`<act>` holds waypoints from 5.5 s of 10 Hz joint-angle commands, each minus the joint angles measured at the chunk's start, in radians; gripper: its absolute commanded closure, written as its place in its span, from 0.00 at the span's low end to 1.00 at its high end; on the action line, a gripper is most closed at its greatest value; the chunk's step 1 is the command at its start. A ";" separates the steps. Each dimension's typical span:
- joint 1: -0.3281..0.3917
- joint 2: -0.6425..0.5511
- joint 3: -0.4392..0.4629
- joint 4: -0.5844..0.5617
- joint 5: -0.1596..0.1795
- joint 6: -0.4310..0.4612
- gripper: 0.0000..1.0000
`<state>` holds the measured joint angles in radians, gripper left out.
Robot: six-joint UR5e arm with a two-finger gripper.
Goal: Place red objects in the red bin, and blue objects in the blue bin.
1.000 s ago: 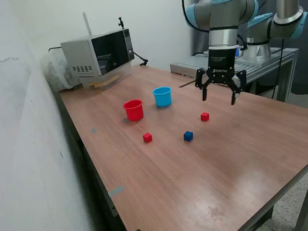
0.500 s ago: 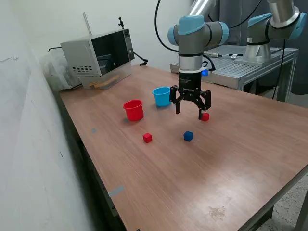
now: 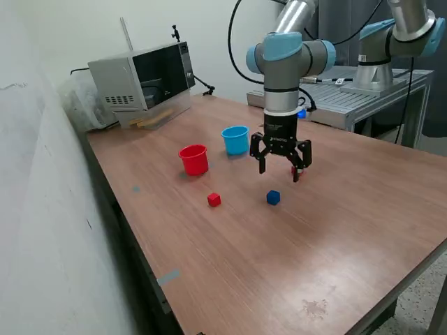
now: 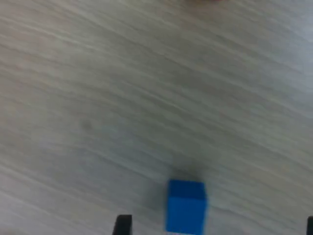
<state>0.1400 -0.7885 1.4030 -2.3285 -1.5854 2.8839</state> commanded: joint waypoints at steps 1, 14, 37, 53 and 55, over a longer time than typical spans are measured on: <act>0.041 0.037 -0.025 -0.003 0.001 0.000 0.00; -0.005 0.114 -0.082 -0.060 -0.004 0.012 0.00; -0.428 -0.426 0.344 0.107 -0.007 0.041 1.00; -0.493 -0.344 0.367 0.002 0.028 0.020 1.00; -0.497 -0.344 0.367 -0.003 0.028 0.020 1.00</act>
<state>-0.3514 -1.1329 1.7702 -2.3191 -1.5623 2.9045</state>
